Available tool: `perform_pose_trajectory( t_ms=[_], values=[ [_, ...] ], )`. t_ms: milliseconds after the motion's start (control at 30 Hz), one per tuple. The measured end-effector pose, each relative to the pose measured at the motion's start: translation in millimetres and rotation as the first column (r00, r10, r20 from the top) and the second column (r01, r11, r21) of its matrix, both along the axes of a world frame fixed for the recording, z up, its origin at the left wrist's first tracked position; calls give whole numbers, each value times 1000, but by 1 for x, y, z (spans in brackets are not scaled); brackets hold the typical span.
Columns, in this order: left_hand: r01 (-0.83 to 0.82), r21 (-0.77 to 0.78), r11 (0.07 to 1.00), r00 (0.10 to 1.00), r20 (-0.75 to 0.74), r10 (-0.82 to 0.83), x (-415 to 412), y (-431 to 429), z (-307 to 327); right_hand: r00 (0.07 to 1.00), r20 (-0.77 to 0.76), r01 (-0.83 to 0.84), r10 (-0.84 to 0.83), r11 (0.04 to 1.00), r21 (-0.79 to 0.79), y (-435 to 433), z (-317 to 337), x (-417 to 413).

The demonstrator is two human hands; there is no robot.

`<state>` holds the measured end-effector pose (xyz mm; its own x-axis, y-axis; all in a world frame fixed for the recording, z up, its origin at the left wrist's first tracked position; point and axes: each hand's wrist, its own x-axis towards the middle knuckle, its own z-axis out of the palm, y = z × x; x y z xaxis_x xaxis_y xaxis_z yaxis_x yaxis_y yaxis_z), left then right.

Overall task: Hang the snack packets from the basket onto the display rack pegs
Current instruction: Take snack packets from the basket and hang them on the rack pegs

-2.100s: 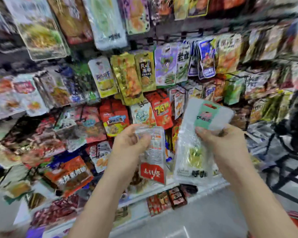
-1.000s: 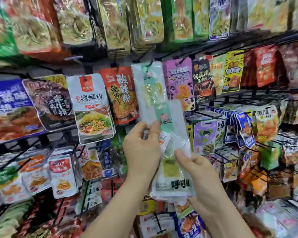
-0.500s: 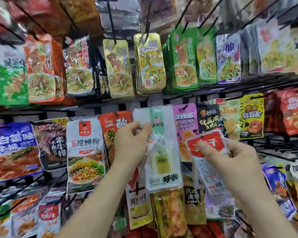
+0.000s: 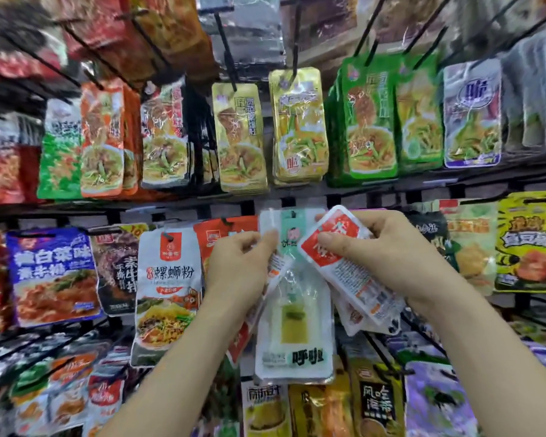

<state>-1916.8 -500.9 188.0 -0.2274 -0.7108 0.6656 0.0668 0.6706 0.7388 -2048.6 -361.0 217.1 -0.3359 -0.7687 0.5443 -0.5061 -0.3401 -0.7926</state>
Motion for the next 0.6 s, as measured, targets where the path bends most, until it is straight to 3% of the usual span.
perform_pose_trajectory(
  t_ms=[333,500,600],
  values=[
    [-7,23,1000,995,104,4,-2,-3,8,995,-77,69,-66,997,41,-13,3,-7],
    [-199,-114,973,943,248,222,-5,-14,8,976,-157,160,-151,986,45,-30,-5,-8],
    [-343,-191,920,847,360,391,-11,-16,12,963,-177,209,-203,978,16,-41,-7,-10]
  ],
)
